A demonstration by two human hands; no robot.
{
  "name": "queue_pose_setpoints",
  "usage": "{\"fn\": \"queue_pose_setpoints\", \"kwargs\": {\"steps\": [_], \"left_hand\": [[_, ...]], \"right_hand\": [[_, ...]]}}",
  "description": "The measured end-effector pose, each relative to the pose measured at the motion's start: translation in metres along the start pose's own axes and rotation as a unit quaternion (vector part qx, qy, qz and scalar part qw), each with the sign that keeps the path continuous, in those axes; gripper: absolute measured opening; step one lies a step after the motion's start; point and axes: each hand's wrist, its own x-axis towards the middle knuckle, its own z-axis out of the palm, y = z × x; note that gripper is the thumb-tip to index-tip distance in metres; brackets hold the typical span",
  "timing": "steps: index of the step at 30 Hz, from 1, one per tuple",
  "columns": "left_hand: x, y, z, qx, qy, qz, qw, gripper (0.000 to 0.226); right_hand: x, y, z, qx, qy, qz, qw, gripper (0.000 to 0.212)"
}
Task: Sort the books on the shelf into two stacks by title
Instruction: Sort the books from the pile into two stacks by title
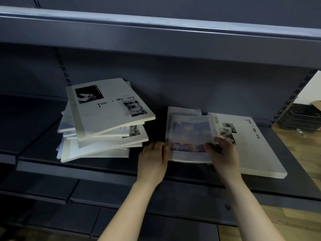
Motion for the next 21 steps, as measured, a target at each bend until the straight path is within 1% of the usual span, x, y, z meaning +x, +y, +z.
{"fn": "queue_pose_setpoints", "kwargs": {"steps": [2, 3, 6, 9, 11, 14, 18, 21], "left_hand": [[-0.001, -0.004, 0.001, 0.052, 0.013, 0.003, 0.999, 0.029], [-0.001, -0.005, 0.001, 0.065, 0.012, 0.001, 0.998, 0.029], [0.0, -0.009, 0.003, 0.074, 0.021, 0.0, 0.997, 0.027], [-0.001, -0.015, 0.008, 0.085, 0.03, 0.014, 0.996, 0.022], [-0.001, -0.017, 0.012, 0.098, 0.032, 0.027, 0.994, 0.018], [-0.001, -0.019, 0.014, 0.105, 0.042, 0.028, 0.993, 0.015], [0.001, -0.021, 0.017, 0.108, 0.05, 0.024, 0.993, 0.022], [0.003, -0.02, 0.016, 0.13, 0.028, 0.027, 0.991, 0.029]], "right_hand": [[0.0, 0.0, -0.001, -0.061, 0.005, -0.004, 0.998, 0.04], [-0.001, 0.0, -0.002, -0.081, -0.006, -0.012, 0.997, 0.047], [-0.004, 0.005, 0.0, -0.152, -0.076, -0.035, 0.985, 0.06], [-0.009, 0.009, 0.003, -0.177, -0.129, -0.028, 0.975, 0.074], [-0.01, 0.01, 0.004, -0.172, -0.137, -0.023, 0.975, 0.074], [-0.009, 0.011, 0.004, -0.173, -0.143, -0.04, 0.974, 0.076], [-0.003, 0.015, 0.009, -0.165, -0.124, -0.072, 0.976, 0.071], [0.004, 0.018, 0.012, -0.181, -0.104, -0.108, 0.972, 0.066]]}}
